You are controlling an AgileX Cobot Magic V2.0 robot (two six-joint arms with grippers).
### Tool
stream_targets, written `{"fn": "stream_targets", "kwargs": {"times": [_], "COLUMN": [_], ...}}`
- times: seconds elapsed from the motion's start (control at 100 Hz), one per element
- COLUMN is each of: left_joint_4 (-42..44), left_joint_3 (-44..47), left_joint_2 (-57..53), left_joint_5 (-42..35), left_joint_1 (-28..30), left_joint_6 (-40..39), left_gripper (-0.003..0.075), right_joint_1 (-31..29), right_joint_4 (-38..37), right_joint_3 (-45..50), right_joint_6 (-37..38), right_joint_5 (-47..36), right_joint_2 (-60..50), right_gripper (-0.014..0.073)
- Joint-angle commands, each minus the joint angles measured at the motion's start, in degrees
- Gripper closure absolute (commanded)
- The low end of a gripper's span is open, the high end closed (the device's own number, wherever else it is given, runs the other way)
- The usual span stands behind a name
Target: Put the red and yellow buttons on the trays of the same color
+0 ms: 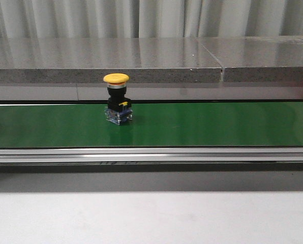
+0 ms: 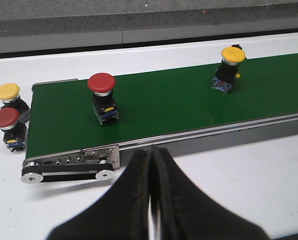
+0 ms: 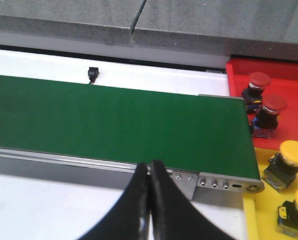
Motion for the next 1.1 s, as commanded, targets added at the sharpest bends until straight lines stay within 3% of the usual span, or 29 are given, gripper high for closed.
{"fn": "stream_targets", "kwargs": {"times": [0.0,0.53,1.09], "left_joint_4": [-0.4,-0.4,-0.4], "left_joint_3": [-1.3,-1.3,-1.3], "left_joint_2": [0.7,0.7,0.7], "left_joint_5": [-3.8,-3.8,-3.8], "left_joint_1": [-0.5,-0.5,-0.5], "left_joint_6": [-0.6,-0.6,-0.6], "left_gripper": [0.0741,0.0741,0.0741], "right_joint_1": [0.2,0.2,1.6], "right_joint_4": [-0.4,1.4,2.7], "right_joint_3": [-1.3,-2.8,-22.5], "right_joint_6": [-0.5,-0.5,-0.5], "right_joint_5": [-4.0,-3.6,0.1], "right_joint_2": [0.6,3.0,32.5], "right_gripper": [0.0660,0.0660,0.0660]}}
